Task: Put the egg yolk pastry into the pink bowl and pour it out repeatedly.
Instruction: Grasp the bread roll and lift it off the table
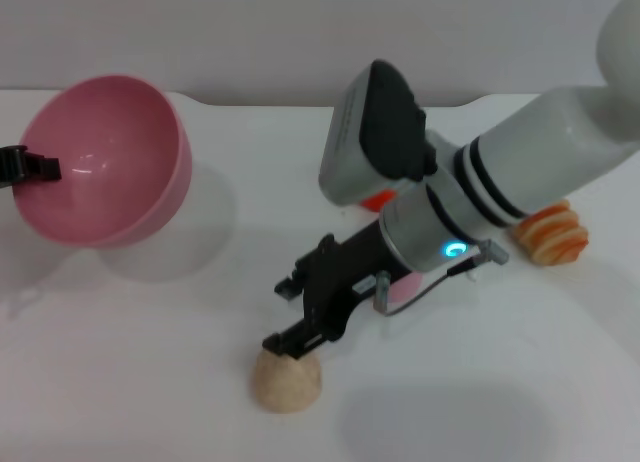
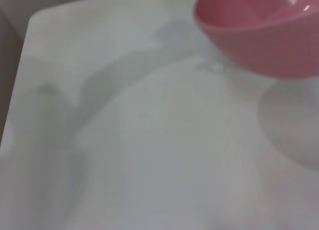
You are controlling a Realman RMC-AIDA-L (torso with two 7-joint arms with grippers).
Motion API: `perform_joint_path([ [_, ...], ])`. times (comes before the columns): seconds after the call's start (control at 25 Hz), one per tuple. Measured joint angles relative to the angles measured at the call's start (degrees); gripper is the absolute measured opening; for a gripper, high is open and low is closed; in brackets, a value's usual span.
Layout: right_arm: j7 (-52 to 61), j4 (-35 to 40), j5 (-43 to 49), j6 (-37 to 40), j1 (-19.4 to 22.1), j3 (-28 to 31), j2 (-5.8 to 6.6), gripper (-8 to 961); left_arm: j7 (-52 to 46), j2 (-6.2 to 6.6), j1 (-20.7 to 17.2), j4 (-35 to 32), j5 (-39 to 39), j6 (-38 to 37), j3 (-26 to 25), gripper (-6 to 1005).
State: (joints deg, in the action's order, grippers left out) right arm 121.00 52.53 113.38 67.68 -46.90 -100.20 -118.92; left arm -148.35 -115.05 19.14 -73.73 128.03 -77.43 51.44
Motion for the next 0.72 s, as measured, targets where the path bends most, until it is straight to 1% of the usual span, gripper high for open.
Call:
perform_joint_path([
  [0.36,2.31,-0.59,0.08,-2.08,-0.51,-9.17,-0.41,694,0.27,-0.54,0.72,-0.09,0.02,-0.01,-0.11,3],
  [0.56,3.38,-2.67,-0.02,-6.71,-0.53,-12.2,-0.53,691,0.35,-0.62,0.9,-0.11,0.02,0.01,0.27,5],
  [0.72,3.39,-3.19,-0.28,-10.99,-0.06,-15.71,-0.74,689,0.48,-0.68,1.03,-0.11,0.02,0.05,0.35,6],
])
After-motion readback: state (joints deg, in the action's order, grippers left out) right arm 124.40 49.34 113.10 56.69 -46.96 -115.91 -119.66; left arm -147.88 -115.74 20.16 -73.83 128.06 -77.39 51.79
